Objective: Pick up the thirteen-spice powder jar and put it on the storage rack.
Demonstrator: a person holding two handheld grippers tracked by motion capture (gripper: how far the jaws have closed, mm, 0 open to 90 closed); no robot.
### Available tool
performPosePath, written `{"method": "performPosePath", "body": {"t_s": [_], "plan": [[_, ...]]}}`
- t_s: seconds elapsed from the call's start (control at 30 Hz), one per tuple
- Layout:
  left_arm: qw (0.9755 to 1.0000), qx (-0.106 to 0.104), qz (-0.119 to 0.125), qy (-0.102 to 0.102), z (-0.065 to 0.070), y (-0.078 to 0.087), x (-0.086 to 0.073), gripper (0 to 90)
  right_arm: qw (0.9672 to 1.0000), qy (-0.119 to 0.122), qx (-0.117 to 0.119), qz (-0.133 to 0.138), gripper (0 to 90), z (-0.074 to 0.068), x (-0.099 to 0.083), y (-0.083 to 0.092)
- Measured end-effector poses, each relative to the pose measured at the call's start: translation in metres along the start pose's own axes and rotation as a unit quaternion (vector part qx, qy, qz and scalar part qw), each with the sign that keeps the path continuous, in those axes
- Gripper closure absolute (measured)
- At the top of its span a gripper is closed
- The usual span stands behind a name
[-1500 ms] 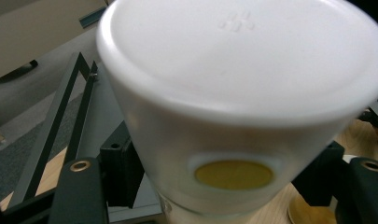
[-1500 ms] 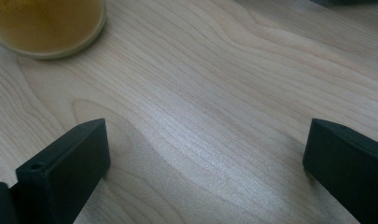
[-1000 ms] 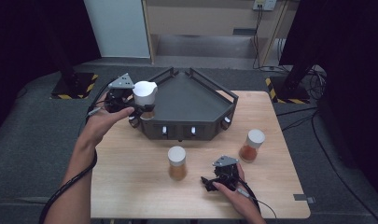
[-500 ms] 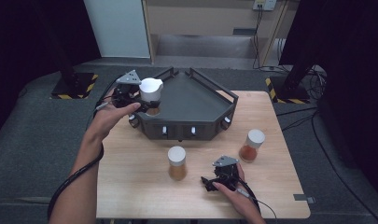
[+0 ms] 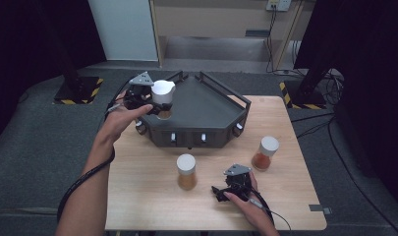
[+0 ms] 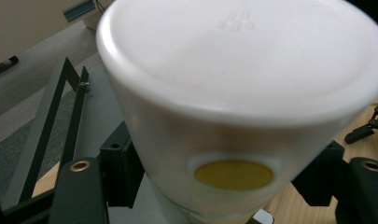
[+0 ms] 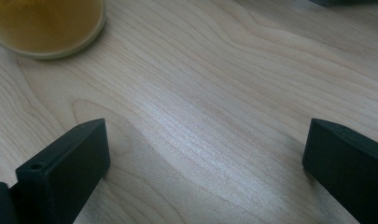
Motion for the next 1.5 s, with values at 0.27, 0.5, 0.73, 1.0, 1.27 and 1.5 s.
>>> {"method": "performPosePath", "body": {"t_s": [0.27,0.5,0.73,1.0,1.27,1.5], "plan": [[1.0000,0.002,-0.004,0.007,-0.006,-0.010,-0.008,29.2,1.0000,0.000,0.000,0.000,1.0,0.000,0.000,0.000],[0.9998,0.008,-0.005,0.015,-0.012,-0.015,-0.015,29.2,1.0000,0.000,-0.001,0.000,1.2,0.000,0.000,0.000],[0.9997,0.008,-0.013,0.018,-0.018,-0.020,-0.020,29.2,1.0000,0.000,-0.002,0.001,1.2,0.000,0.000,0.000],[0.9997,0.009,-0.001,0.024,-0.020,-0.024,-0.032,29.2,1.0000,-0.001,-0.001,0.001,1.2,0.000,0.000,0.000],[0.9997,0.007,0.003,0.024,-0.020,-0.030,-0.037,29.2,1.0000,-0.001,-0.001,0.001,1.2,0.000,0.000,0.000],[0.9997,0.005,0.006,0.024,-0.021,-0.033,-0.039,29.2,1.0000,-0.001,-0.001,0.001,1.2,0.000,0.000,0.000]]}}
Point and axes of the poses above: each handheld gripper's, and its own axes: y roughly backward along the jaws, x roughly out of its top, z roughly to its right, the point moved 6 cm from there along -y, roughly forward along the jaws, and after that the axes turned 1 degree about -y, right-handed, at the moved point
